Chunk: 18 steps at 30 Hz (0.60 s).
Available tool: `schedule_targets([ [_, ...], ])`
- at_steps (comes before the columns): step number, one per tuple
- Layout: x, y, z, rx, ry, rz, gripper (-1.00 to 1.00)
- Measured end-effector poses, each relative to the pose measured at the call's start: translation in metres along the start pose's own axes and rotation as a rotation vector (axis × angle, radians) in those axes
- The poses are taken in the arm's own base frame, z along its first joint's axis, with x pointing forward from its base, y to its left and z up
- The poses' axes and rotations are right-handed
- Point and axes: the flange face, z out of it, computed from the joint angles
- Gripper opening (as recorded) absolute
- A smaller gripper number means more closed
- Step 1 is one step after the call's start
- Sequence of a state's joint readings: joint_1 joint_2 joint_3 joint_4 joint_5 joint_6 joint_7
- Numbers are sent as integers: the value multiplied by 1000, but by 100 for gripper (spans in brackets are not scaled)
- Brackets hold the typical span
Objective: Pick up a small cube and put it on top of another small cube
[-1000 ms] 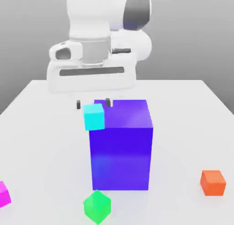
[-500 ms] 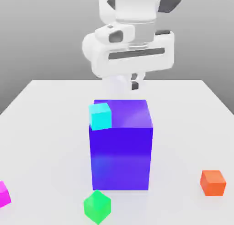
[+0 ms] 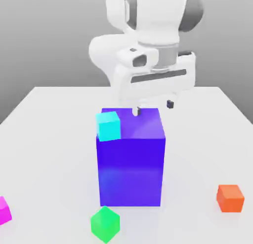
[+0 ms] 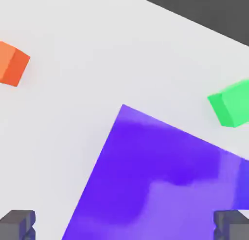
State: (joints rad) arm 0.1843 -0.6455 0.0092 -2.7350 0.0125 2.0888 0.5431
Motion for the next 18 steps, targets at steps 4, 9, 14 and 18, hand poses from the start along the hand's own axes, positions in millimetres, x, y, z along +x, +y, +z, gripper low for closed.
schedule_targets([
  [4,36,12,7,60,-41,-50,100],
  [9,87,38,32,133,-70,-101,100],
  [14,134,77,65,180,-68,-137,100],
  [18,167,120,95,193,-52,-156,100],
])
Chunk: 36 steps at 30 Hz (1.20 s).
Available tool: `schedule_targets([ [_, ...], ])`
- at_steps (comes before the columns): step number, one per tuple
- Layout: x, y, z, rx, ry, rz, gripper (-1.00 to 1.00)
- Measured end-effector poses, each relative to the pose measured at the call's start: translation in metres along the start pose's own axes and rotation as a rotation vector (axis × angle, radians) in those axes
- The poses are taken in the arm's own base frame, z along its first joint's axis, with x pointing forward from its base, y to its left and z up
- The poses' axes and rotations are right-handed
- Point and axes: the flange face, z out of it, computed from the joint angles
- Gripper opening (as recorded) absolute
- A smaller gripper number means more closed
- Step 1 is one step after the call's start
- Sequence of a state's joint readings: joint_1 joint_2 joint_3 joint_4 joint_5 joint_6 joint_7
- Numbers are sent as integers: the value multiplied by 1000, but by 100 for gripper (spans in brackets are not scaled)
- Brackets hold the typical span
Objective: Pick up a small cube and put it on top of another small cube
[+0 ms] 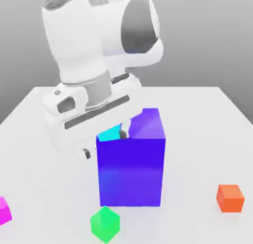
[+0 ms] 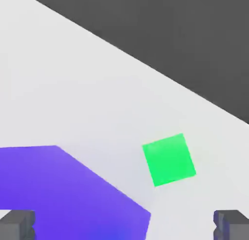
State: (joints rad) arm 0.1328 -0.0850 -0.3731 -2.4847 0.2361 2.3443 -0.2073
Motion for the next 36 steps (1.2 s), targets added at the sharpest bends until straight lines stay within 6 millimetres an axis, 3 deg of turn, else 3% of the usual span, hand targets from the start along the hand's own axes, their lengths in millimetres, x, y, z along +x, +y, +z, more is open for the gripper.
schedule_targets([
  [3,16,31,17,-9,9,-41,100],
  [5,22,72,25,-22,24,-29,100],
  [8,29,117,40,-55,34,-51,100],
  [15,25,228,69,-181,32,-113,100],
  [17,25,245,89,-200,29,-123,100],
  [19,26,253,117,-204,28,-125,100],
  [20,25,256,129,-204,27,-125,-100],
  [26,25,258,135,-202,26,-124,-100],
  [28,25,255,121,-203,26,-126,-100],
  [31,24,246,83,-203,25,-135,-100],
  [36,31,202,69,-221,-5,-390,-100],
])
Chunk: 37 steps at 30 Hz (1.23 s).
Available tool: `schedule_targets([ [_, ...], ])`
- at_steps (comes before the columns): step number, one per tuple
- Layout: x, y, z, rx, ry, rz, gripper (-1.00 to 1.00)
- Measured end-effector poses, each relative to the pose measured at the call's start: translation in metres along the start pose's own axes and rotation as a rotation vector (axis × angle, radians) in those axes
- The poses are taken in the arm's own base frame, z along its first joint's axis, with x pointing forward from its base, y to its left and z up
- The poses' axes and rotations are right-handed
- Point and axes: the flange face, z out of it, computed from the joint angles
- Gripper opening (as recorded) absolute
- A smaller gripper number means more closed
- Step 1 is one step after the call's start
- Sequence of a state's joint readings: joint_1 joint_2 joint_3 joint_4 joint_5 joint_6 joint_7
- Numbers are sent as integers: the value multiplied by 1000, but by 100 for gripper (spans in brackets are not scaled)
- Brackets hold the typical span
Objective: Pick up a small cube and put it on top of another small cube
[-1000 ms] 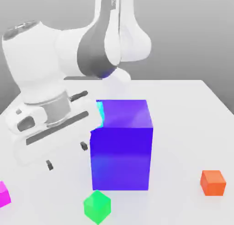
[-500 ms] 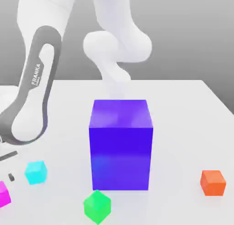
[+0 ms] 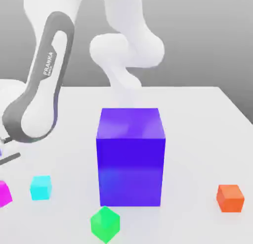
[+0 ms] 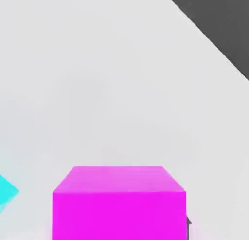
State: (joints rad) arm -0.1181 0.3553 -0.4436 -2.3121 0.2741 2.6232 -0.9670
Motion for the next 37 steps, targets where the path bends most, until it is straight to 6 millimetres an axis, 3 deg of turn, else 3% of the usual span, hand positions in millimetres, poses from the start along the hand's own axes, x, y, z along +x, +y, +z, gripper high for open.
schedule_targets([
  [12,47,-102,-29,-20,-3,-718,-100],
  [25,67,-221,-43,1,13,-1500,-100],
  [29,70,-230,-28,-3,17,-1572,-100],
  [34,69,-231,11,1,17,-1575,-100],
  [35,68,-231,19,3,17,-1574,100],
  [37,68,-231,19,3,17,-1574,100],
])
